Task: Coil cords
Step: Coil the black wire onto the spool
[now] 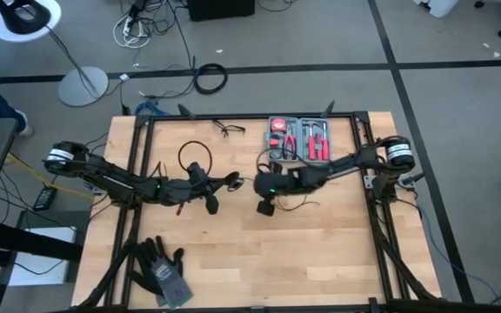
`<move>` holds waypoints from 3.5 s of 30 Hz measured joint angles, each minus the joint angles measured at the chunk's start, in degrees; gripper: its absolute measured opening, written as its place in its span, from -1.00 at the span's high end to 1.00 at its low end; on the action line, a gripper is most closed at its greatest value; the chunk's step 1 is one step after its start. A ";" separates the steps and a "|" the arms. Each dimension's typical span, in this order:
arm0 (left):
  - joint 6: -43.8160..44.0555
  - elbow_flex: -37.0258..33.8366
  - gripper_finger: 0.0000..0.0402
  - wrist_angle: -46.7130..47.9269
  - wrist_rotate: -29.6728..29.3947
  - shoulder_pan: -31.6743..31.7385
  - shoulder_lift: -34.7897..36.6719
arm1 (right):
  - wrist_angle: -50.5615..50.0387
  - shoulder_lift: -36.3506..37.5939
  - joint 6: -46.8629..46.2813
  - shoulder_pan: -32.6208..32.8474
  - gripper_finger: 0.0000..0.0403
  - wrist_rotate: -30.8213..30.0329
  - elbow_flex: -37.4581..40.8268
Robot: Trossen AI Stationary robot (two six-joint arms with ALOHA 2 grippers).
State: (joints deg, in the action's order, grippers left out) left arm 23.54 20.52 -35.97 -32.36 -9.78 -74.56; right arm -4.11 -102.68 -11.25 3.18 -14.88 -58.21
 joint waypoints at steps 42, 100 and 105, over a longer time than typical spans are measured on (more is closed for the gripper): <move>-5.12 -0.56 1.00 -11.14 -5.26 0.04 0.00 | 53.36 1.56 -5.06 3.55 0.85 -7.92 28.40; 9.83 1.02 1.00 -19.37 -2.73 4.04 -10.12 | 13.12 -12.50 10.90 1.56 1.00 13.35 -12.86; 8.20 1.02 1.00 -18.80 -2.90 4.03 -10.10 | 11.82 -12.50 9.88 2.03 1.00 12.86 -12.86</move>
State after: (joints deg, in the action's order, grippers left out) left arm 31.74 21.54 -54.77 -35.26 -5.75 -84.66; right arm 7.71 -115.18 -1.37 5.21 -2.03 -71.07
